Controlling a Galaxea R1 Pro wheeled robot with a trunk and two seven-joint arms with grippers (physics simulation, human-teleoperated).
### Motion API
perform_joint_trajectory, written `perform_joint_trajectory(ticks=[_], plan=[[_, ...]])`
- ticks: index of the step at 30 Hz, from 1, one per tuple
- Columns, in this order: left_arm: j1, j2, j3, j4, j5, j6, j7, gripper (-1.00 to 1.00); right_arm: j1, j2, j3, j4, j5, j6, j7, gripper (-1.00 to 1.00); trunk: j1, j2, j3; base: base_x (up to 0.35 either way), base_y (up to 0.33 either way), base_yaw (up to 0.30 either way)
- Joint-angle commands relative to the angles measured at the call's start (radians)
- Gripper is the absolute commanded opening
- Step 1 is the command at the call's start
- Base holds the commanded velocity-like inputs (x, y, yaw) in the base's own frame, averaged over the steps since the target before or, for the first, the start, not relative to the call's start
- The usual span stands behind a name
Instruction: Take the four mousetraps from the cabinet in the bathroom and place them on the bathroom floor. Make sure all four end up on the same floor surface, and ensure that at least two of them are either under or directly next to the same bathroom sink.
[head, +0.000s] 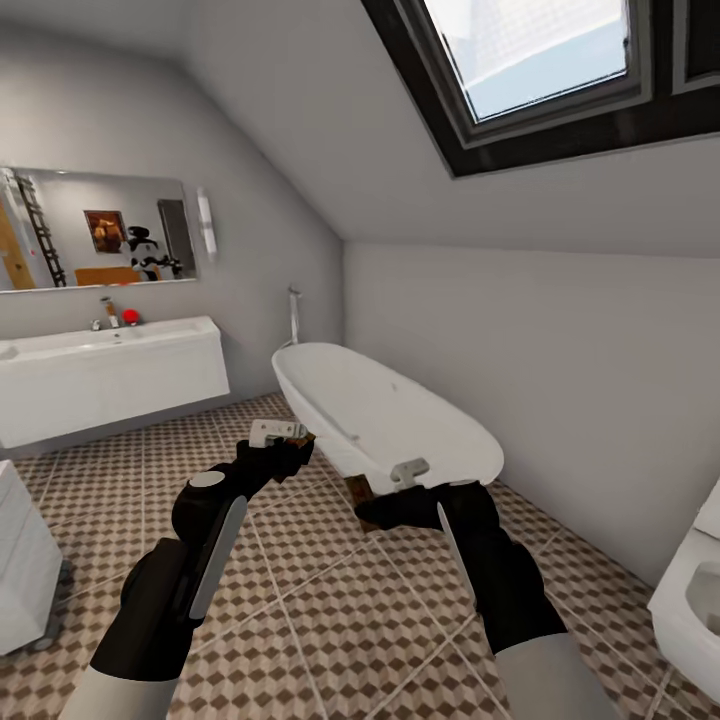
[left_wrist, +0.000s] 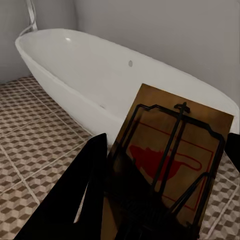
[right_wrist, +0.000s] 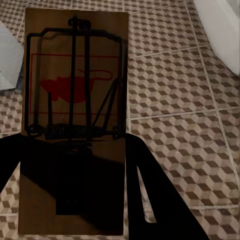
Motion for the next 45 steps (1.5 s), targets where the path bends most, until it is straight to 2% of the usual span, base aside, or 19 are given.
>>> perform_joint_trajectory(ticks=[1,7,12,36,45], plan=[[-0.001,0.000,0.000,-0.001,0.008,0.005,0.003,-1.00,-0.001,0.000,-0.001,-0.001,0.005,-0.003,0.006,-1.00,0.000,-0.001,-0.002,0.213,-0.108,0.118],[-0.001,0.000,0.001,-0.001,0.009,0.006,0.003,-1.00,-0.001,0.000,-0.002,0.000,-0.055,-0.051,0.004,-1.00,0.000,-0.001,-0.002,0.217,-0.075,0.067],[-0.001,0.000,0.001,-0.001,0.009,0.006,0.003,-1.00,-0.001,0.000,0.007,0.013,-0.070,-0.061,0.004,-1.00,0.000,-0.001,0.004,0.200,-0.017,0.134],[-0.002,0.000,0.002,0.008,0.015,0.007,0.003,-1.00,-0.001,0.000,0.021,0.022,-0.076,-0.071,0.004,-1.00,0.000,-0.001,0.037,0.127,0.045,0.188],[-0.002,-0.001,0.002,0.027,0.014,0.007,0.004,-1.00,-0.001,0.000,0.020,0.030,-0.078,-0.084,0.004,-1.00,0.000,-0.001,0.048,0.192,-0.110,0.166]])
